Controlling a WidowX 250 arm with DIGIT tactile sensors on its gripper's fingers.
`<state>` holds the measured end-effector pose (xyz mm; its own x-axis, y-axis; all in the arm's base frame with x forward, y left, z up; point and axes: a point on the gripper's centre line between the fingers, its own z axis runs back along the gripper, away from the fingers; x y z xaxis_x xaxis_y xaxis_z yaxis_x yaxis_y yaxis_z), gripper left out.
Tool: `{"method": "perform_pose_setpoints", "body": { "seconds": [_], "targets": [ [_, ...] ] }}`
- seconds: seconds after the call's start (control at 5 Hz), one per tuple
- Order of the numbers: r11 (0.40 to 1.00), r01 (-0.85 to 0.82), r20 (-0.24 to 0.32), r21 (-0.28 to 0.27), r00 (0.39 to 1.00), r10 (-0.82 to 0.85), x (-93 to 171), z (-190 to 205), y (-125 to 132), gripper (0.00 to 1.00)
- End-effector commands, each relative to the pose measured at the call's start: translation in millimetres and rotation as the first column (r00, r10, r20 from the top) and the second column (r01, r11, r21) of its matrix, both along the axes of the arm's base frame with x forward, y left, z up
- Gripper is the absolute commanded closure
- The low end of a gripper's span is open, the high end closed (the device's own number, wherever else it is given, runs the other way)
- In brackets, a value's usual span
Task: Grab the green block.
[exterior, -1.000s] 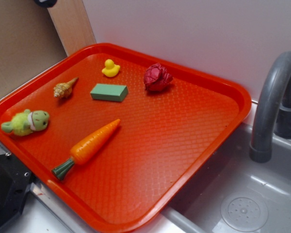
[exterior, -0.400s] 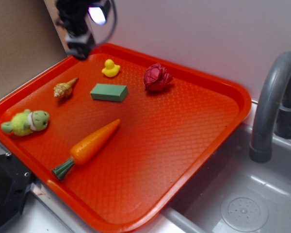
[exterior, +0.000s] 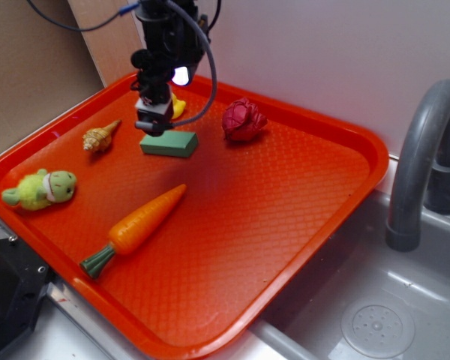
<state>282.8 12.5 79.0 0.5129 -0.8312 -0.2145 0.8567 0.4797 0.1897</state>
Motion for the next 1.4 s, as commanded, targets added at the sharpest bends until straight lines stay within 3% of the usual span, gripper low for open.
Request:
{"method": "perform_pose_setpoints", "body": {
  "seconds": [0.0, 0.4, 0.6, 0.8, 1.0, 1.2],
  "targets": [
    [1.000, 0.006, -0.075, 0.026, 0.997, -0.004, -8, -22, 7, 0.00],
    [0.999, -0.025, -0.153, -0.030, 0.988, 0.020, -12, -51, 7, 0.00],
    [0.998, -0.042, -0.161, -0.041, 0.986, 0.035, -15, -62, -1, 1.00],
    [0.996, -0.060, -0.065, -0.066, 0.996, 0.056, -15, -31, -9, 1.00],
    [0.973, -0.228, 0.029, -0.045, 0.973, 0.230, -15, 18, -14, 1.00],
    [0.887, -0.460, 0.082, -0.039, 0.883, 0.462, -20, 67, -29, 1.00]
  ]
}}
